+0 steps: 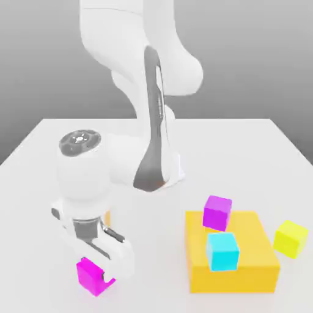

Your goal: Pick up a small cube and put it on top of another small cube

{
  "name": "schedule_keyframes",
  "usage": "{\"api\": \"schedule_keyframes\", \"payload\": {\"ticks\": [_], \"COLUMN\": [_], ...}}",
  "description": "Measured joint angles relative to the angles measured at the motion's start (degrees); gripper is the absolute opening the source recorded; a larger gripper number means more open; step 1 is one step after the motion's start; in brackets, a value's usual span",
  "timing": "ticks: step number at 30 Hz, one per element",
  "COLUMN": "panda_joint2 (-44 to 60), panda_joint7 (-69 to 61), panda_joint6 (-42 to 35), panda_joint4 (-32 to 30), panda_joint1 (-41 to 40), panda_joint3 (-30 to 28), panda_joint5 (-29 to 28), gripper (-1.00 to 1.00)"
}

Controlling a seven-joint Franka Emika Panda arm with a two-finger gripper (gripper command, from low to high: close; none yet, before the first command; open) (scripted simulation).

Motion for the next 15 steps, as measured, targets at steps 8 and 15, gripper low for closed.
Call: {"api": "schedule_keyframes", "payload": {"ticks": [8, 15], "panda_joint2": [-15.2, -29.6], "panda_joint7": [0.1, -5.4], "panda_joint6": [-11.8, -21.4], "panda_joint4": [-3.3, -8.1], "panda_joint1": [3.0, 13.3], "panda_joint3": [1.4, 6.8], "panda_joint5": [-1.6, 0.8], "gripper": [-1.00, -1.00]}}
